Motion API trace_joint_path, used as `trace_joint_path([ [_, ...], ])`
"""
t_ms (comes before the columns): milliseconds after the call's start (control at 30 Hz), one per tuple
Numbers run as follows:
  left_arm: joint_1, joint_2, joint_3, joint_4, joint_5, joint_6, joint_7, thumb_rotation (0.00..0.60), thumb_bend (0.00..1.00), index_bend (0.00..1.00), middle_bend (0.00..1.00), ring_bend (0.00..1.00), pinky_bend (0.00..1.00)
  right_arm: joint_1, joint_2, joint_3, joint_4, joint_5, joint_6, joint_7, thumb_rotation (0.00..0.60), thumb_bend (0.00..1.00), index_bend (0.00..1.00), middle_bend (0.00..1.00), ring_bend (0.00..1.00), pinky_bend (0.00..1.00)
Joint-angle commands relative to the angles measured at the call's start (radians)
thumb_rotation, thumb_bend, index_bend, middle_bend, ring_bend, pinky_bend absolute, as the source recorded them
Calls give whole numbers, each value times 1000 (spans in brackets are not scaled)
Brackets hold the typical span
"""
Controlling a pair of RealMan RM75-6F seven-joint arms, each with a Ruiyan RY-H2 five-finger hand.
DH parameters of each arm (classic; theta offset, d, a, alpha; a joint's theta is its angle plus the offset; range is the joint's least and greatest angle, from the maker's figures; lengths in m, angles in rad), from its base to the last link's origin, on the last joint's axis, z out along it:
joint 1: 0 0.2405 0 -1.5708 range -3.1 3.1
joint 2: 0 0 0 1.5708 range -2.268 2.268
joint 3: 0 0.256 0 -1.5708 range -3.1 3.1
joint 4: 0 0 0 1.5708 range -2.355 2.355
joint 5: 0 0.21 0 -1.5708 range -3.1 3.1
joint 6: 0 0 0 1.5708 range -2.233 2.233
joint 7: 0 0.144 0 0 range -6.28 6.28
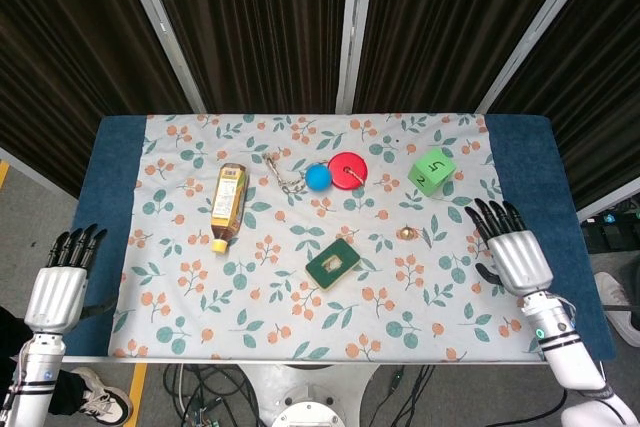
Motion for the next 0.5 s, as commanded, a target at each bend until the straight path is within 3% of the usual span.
trace_joint_path([
  [33, -4, 3, -3, -5, -5, -7, -3, 600, 0, 0, 0, 0, 7, 70, -27, 24, 0, 39, -83, -66, 600, 174, 0, 0, 0, 0],
  [233, -7, 4, -9, 3, -15, -13, -14, 600, 0, 0, 0, 0, 7, 145, -93, 37, 46, 114, -168, -156, 600, 176, 18, 0, 0, 0],
  [500, 0, 2, -2, 28, -22, -18, -42, 600, 0, 0, 0, 0, 7, 202, -155, 40, 93, 180, -225, -185, 600, 198, 102, 0, 0, 0],
])
